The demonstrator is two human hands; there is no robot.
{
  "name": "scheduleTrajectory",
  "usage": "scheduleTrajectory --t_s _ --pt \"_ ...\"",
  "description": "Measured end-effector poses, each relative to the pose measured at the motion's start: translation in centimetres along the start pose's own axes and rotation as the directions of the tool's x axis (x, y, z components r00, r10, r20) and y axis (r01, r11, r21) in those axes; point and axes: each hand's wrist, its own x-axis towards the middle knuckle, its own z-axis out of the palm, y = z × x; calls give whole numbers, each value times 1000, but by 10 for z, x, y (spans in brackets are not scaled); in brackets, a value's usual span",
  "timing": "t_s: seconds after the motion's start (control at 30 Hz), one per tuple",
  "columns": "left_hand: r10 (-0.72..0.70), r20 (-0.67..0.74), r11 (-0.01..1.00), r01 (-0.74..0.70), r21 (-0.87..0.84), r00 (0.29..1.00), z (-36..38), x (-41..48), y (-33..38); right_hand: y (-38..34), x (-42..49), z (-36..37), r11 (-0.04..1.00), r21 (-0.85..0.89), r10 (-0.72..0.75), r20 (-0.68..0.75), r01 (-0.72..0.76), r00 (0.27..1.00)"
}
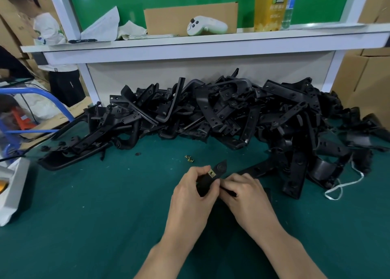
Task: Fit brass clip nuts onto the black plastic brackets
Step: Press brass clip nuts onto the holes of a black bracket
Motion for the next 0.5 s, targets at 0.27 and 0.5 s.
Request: scheduleTrajectory --t_s 0.27,0.5 --pt "3 -19 999 -2 45 1000 1 -1 0 3 0 2 1000 1 -3 -8 3 1000" --pt "40 -43 990 -34 135 998 -1 2 4 4 1 2 1000 -6 11 14 -11 1000"
